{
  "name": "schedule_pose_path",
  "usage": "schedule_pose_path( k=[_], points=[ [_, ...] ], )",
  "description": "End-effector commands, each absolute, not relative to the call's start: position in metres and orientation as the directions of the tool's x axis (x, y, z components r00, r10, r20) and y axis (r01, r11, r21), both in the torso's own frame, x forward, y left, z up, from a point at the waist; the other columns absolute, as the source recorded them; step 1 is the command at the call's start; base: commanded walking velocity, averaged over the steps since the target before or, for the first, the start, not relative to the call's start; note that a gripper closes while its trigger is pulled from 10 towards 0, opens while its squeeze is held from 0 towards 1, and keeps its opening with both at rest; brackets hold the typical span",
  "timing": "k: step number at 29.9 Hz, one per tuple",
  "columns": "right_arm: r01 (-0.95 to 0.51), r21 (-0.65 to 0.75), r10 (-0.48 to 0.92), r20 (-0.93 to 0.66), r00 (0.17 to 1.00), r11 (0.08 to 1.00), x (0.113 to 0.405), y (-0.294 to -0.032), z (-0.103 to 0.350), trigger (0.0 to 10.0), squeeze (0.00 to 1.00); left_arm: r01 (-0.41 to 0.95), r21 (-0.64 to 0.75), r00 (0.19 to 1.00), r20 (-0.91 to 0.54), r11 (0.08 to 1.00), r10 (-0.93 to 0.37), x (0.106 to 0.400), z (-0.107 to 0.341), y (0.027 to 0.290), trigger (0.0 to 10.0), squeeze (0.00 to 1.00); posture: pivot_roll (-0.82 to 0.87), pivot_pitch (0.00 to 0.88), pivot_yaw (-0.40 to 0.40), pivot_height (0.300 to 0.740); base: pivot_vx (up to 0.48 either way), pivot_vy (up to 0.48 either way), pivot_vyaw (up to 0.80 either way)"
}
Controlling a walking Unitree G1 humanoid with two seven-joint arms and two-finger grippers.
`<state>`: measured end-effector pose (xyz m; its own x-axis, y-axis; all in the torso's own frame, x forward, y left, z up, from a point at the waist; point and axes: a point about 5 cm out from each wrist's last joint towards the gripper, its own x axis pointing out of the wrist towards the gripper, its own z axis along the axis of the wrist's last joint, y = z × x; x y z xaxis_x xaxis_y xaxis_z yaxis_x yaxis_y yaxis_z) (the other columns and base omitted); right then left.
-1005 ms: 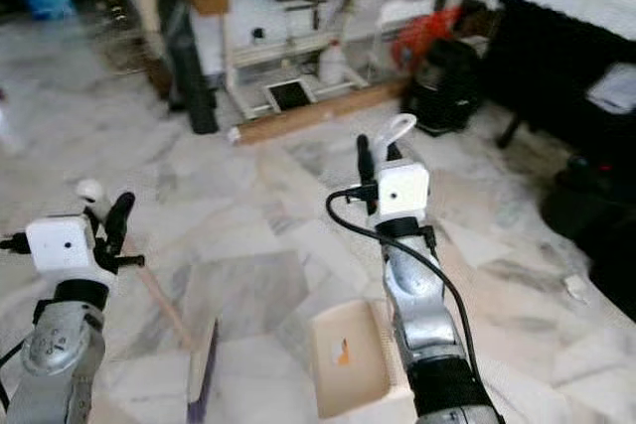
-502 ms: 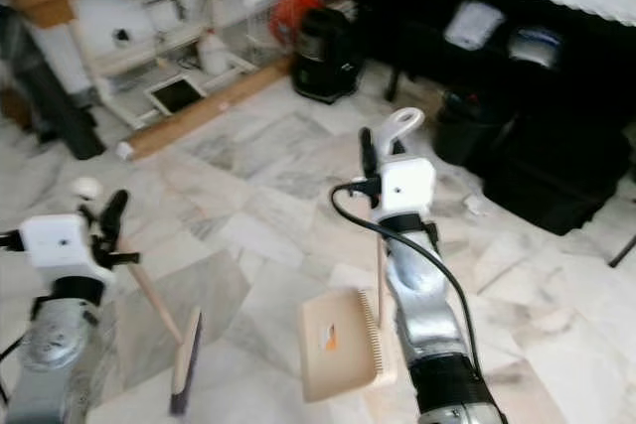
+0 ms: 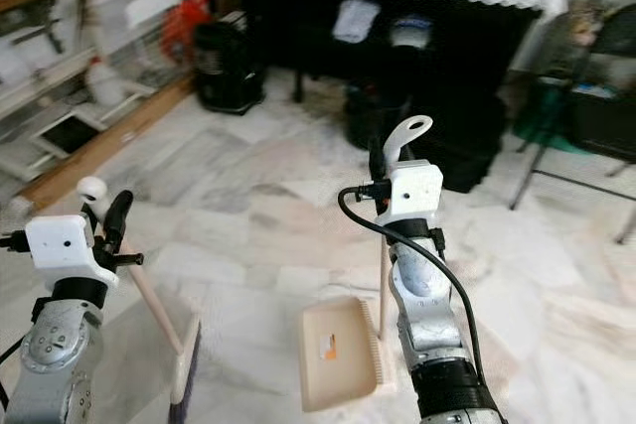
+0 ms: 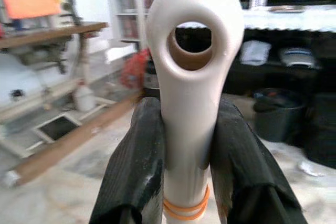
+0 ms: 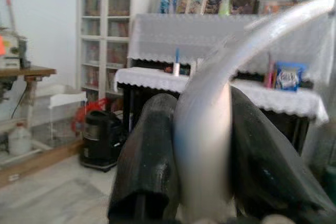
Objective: Sweep floor
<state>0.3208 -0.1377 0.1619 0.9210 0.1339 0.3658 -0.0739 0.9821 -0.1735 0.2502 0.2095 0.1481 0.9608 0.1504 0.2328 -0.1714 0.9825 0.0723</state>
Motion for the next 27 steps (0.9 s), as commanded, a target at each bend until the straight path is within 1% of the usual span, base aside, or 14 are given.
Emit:
schedule_pose_path(
  k=[1,13,19,27],
  points=[
    [-0.074,-0.173,0.141,0.413,0.900,0.982,0.3203,-0.1365,0.1735,10.0,0.00,-0.161,0.070,0.949,0.283,0.984,0.135,0.2506,0.1573,0.2084,10.0,0.00,0.01,0.019,0.023,0.740,0.000,0.000,-0.80],
    [-0.072,-0.173,0.139,0.413,0.900,0.982,0.3210,-0.1376,0.1741,10.0,0.00,-0.168,0.059,0.948,0.285,0.984,0.145,0.2504,0.1575,0.2093,10.0,0.00,0.02,0.029,0.018,0.740,0.000,0.000,-0.80],
    [-0.070,-0.183,0.142,0.418,0.897,0.981,0.3213,-0.1389,0.1751,10.0,0.00,-0.177,0.061,0.945,0.291,0.982,0.152,0.2498,0.1582,0.2144,10.0,0.00,0.01,0.030,0.013,0.740,0.000,0.000,-0.80],
    [-0.084,-0.183,0.155,0.423,0.893,0.980,0.3211,-0.1354,0.1754,10.0,0.00,-0.192,0.061,0.945,0.282,0.980,0.167,0.2498,0.1581,0.2169,10.0,0.00,0.02,0.034,0.011,0.740,0.000,0.000,-0.05]
  ],
)
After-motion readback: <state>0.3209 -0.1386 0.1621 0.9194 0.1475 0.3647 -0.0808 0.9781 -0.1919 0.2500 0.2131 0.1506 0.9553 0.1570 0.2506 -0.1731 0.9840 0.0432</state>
